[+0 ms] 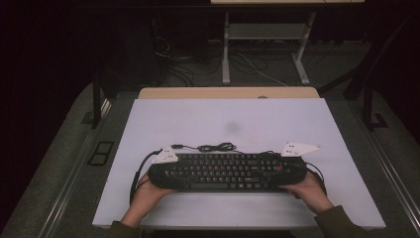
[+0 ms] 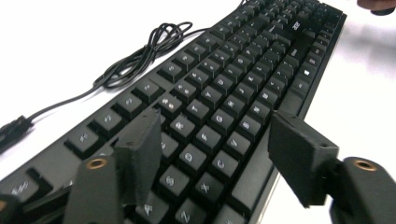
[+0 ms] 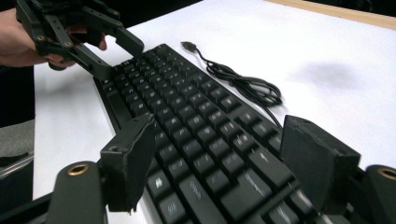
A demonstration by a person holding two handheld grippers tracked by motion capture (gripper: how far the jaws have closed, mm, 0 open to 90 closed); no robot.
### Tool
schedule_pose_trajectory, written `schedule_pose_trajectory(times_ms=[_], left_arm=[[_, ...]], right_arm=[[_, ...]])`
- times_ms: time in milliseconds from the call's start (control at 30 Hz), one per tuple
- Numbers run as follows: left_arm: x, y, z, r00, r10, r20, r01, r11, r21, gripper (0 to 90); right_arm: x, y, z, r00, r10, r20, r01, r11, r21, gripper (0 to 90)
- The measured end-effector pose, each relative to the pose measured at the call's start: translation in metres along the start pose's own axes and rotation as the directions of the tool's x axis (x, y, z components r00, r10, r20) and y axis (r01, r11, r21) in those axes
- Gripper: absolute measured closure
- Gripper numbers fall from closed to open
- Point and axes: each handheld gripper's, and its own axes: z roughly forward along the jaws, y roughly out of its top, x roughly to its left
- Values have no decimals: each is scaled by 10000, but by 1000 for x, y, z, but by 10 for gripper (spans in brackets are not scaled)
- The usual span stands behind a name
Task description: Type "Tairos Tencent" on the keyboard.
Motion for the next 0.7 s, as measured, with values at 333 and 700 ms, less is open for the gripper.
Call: schedule_pose_trajectory(times_ms=[333,700], left_arm=[[2,-9,-15,9995,-251,-193,246,9994,-257,160],[4,-12,-17,9980,-267,-581,252,9993,-258,0]], right_arm=[[-5,-21,-33,9980,41,634,-45,10000,62,193],[-20,-39,-57,9932,264,1134,-282,9995,138,190]])
